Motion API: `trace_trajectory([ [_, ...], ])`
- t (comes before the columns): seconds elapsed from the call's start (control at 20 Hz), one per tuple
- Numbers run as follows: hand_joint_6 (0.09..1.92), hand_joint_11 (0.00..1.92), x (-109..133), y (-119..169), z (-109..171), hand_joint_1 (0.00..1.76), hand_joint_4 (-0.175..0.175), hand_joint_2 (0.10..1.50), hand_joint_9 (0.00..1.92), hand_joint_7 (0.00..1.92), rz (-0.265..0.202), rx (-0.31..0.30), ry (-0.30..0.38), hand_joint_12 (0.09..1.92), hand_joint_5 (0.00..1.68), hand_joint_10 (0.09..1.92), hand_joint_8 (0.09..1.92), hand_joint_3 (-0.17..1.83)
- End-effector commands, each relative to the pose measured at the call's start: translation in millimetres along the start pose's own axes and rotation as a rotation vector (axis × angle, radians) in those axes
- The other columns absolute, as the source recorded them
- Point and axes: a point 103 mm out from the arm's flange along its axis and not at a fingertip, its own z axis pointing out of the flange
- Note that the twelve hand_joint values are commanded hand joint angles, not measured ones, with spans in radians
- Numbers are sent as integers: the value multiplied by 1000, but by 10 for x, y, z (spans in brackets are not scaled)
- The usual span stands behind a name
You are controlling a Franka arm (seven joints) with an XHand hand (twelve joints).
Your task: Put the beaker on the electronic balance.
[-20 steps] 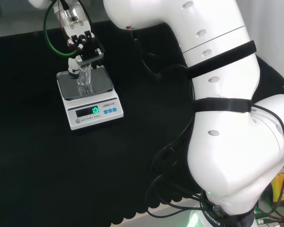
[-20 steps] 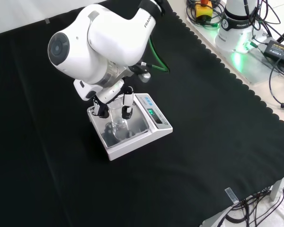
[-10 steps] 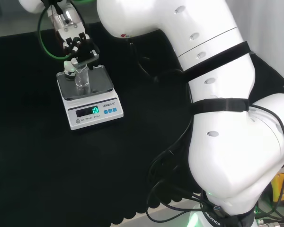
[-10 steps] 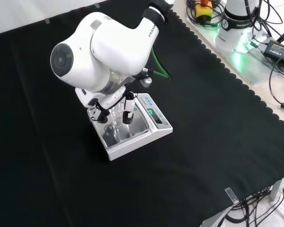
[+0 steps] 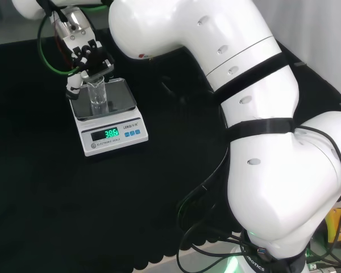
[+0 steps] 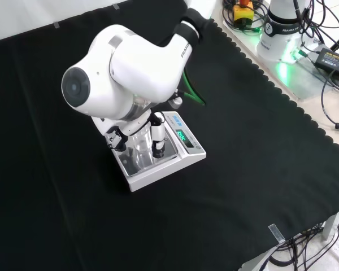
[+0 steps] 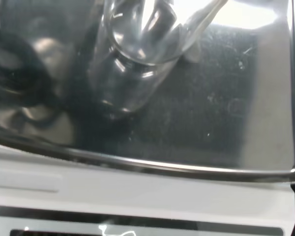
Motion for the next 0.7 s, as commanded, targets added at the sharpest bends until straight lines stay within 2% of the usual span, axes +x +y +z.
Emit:
trace_trajectory([
  [0.05, 843, 700, -126, -99, -123, 442, -45, 726, 993, 699, 40, -77, 7, 1229, 458, 87, 796, -135],
  [0.5, 829, 694, -566, -523, -575, 428, -47, 724, 973, 683, 80, -240, 74, 1239, 456, 87, 796, -122],
  [0.7, 823, 707, -717, -736, -654, 429, -48, 726, 973, 682, 94, -278, 93, 1238, 457, 87, 795, -117],
])
